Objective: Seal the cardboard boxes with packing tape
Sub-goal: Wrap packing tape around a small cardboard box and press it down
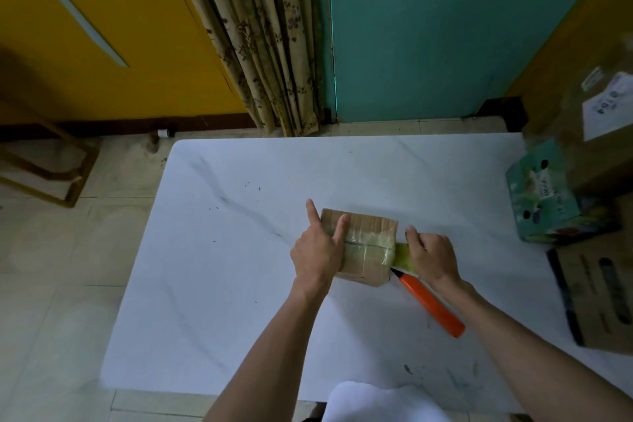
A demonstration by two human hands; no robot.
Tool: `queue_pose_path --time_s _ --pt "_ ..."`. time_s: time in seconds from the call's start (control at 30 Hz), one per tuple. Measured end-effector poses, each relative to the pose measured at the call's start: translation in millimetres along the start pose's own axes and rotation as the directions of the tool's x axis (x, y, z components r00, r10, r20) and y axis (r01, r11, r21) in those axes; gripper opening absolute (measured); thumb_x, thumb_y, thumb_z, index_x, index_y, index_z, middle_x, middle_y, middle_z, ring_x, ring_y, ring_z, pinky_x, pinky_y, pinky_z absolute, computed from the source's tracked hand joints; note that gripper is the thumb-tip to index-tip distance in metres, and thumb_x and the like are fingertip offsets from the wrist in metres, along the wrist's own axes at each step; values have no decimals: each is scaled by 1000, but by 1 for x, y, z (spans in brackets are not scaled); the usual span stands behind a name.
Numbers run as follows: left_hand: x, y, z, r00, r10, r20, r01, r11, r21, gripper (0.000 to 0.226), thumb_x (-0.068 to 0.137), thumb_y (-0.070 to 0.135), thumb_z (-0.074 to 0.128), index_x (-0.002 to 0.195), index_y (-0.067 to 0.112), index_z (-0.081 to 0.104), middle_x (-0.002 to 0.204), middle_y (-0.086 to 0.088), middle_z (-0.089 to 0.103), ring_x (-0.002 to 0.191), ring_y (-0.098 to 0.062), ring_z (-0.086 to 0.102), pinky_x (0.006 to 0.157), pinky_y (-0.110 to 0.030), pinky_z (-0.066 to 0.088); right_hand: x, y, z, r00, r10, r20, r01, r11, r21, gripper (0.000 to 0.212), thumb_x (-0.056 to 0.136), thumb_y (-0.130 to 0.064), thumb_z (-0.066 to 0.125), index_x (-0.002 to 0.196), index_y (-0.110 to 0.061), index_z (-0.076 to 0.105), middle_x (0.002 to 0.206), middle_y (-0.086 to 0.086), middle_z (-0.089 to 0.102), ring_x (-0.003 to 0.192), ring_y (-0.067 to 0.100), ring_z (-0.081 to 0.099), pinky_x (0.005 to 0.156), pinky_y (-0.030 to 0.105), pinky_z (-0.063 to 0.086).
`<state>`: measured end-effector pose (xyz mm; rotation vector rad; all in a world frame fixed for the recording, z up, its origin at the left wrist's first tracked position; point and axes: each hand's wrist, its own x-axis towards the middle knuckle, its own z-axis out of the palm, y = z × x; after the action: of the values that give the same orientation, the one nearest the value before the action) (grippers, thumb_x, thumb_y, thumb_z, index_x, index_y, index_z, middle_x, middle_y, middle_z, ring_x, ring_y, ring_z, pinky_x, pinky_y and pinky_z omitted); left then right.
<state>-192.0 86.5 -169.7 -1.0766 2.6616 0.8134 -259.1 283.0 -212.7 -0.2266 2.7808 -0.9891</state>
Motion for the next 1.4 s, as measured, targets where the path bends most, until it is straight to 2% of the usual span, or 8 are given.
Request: queue_pose_path --time_s 0.17,0.57,0.77,0.9,1.0,1.13,1.23,1.4 --pt "2 -4 -2 1000 4 -4 -4 1000 16 85 97 73 28 161 24 3 106 -8 71 99 -31 67 82 -43 50 -7 13 -2 996 42 -81 -34 995 93 52 88 -50 36 46 -23 20 41 -7 19 40 11 24 48 30 20" --pt "2 -4 2 1000 23 6 -23 1000 9 83 98 71 27 162 25 3 106 -8 71 100 -31 66 81 -41 47 16 0 18 991 119 55 -86 905 -417 54 102 -30 32 58 -7 53 67 13 61 63 30 54 58 31 37" --pt "2 -4 1 979 192 -74 -192 981 7 83 99 68 32 161 22 2 149 -7 47 135 -30 46 105 -50 42 10 3 11 992 91 87 -48 913 -404 58 103 -31 33 49 -13 39 51 3 46 53 24 50 50 28 29" --pt "-2 10 -11 717 662 217 -694 707 134 107 86 78 51 158 31 -11 170 -2 -5 156 -32 -7 121 -54 -10 9 2 8 993 42 109 5 918 -396 58 104 -35 35 52 -12 46 50 1 45 54 26 51 46 28 22" --pt "-8 26 0 456 748 482 -889 398 224 132 68 80 69 158 33 -16 169 -14 -5 155 -37 -8 117 -66 -10 7 -5 5 991 -14 136 66 919 -388 44 101 -36 43 71 -11 63 64 3 63 63 27 62 52 27 31" --pt "-3 37 17 445 701 557 -874 204 442 126 72 63 77 160 28 -6 164 -26 8 150 -46 15 112 -77 14 5 -9 6 985 -41 169 94 944 -316 42 100 -41 45 67 -20 58 55 -9 53 57 20 57 48 26 29" --pt "4 47 9 510 717 474 -845 318 429 118 71 61 75 159 33 0 140 -21 36 126 -38 38 100 -64 35 8 -9 0 992 31 126 -7 982 -186 57 102 -42 37 52 -16 47 45 -5 42 45 18 43 46 27 26" --pt "14 21 -28 608 717 340 -793 571 212 120 68 73 74 159 37 3 138 -16 35 132 -34 32 111 -70 24 12 -27 -27 986 157 49 -164 960 225 62 102 -40 48 47 -20 28 43 -5 26 44 14 29 51 31 24"
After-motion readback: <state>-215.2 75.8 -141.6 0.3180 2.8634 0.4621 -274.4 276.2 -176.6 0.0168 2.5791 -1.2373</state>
